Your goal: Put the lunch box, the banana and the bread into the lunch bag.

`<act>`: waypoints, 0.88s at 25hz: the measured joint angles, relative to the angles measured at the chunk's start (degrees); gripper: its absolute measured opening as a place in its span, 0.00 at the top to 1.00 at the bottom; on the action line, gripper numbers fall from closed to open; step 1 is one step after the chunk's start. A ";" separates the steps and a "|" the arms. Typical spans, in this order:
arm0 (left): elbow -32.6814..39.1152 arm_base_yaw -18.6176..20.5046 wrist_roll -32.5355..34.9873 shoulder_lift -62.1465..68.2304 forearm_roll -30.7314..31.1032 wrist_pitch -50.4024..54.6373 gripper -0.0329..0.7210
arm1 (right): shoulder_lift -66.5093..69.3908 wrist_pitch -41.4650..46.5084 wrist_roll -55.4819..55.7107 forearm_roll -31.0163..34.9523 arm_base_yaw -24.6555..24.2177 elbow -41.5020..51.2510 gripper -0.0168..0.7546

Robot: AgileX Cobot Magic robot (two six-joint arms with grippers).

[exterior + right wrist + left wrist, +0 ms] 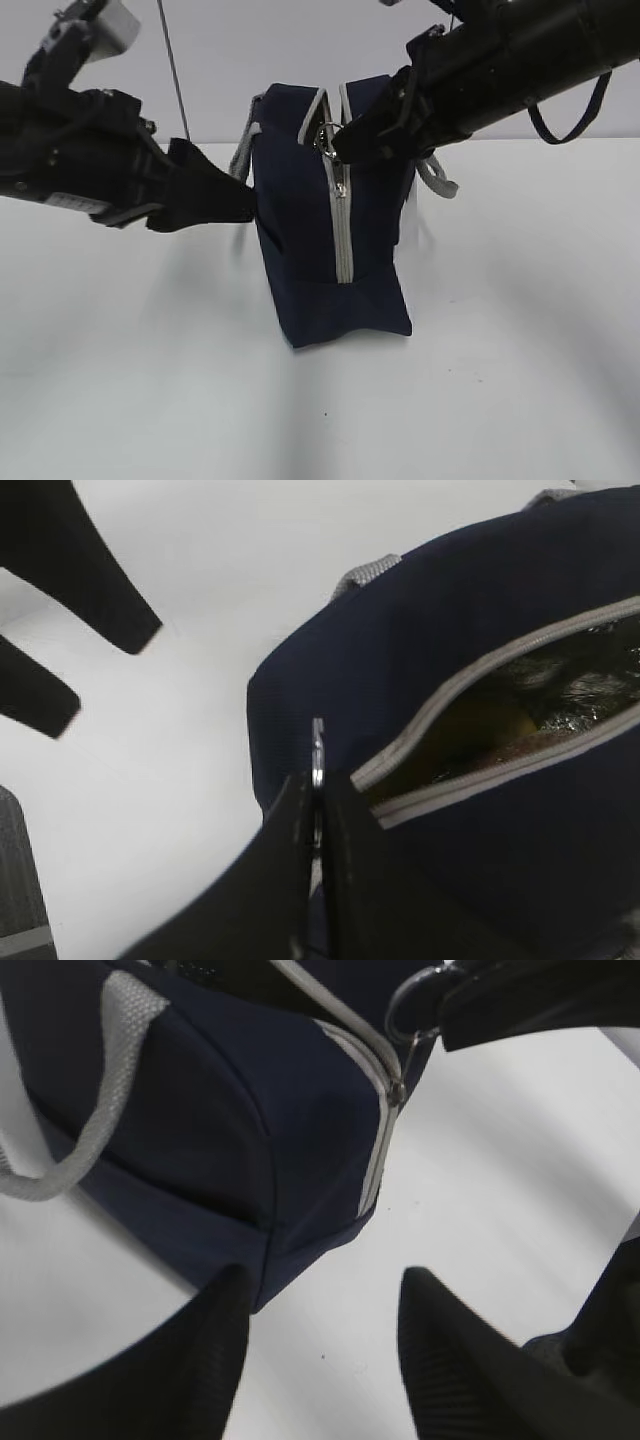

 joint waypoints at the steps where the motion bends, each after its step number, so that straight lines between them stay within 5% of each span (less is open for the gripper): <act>1: 0.00 0.00 2.38 1.32 -3.30 -0.70 0.45 | 0.25 0.00 0.02 0.00 0.00 0.00 1.00; 8: 0.00 0.00 8.83 8.88 -13.58 -2.83 0.34 | 0.68 0.00 0.13 0.00 0.00 0.00 1.00; 22: 0.00 0.00 16.11 12.31 -26.63 -3.61 0.37 | 0.68 0.00 0.25 0.11 0.00 -0.08 1.00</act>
